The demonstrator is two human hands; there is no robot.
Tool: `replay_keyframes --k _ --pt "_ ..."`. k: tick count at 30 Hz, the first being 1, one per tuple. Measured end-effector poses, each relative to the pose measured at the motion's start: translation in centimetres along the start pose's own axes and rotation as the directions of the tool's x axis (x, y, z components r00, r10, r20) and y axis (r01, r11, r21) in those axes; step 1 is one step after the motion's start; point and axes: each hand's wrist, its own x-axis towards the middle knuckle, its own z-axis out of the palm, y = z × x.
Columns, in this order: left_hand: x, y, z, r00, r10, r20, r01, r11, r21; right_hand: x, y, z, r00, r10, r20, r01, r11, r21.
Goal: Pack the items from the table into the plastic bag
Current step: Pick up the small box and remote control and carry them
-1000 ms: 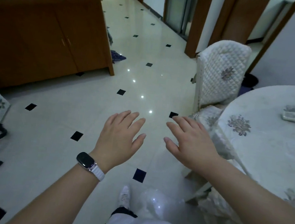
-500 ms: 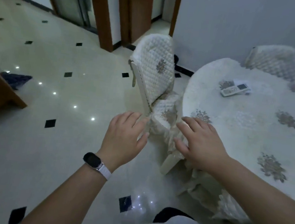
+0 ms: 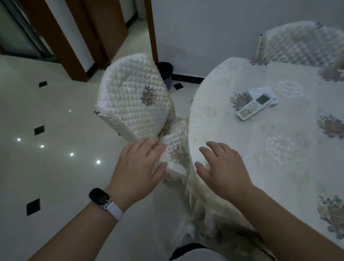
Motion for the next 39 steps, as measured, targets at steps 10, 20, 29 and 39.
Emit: replay_keyframes --k 10,20,29,39 --pt "17.0 -0.5 4.3 0.984 0.172 0.052 -0.167 0.982 -0.088 9.2 9.1 -2.2 0.970 0.235 -0.054 -0.234 0.972 0.027" --pt "32.2 0.0 14.1 0.920 0.364 0.142 -0.315 0.906 -0.283 13.9 14.9 -0.4 0.811 0.585 -0.003 -0.585 0.811 0.021" --pt "47.5 3.0 27.7 0.820 0.517 0.248 -0.334 0.782 -0.525 20.6 19.2 4.9 0.469 0.873 0.133 -0.882 0.456 0.114" --pt "51.2 10.0 34.4 0.698 0.584 0.414 -0.269 0.750 -0.604 27.5 23.2 8.9 -0.026 0.979 0.201 -0.889 -0.115 0.444"
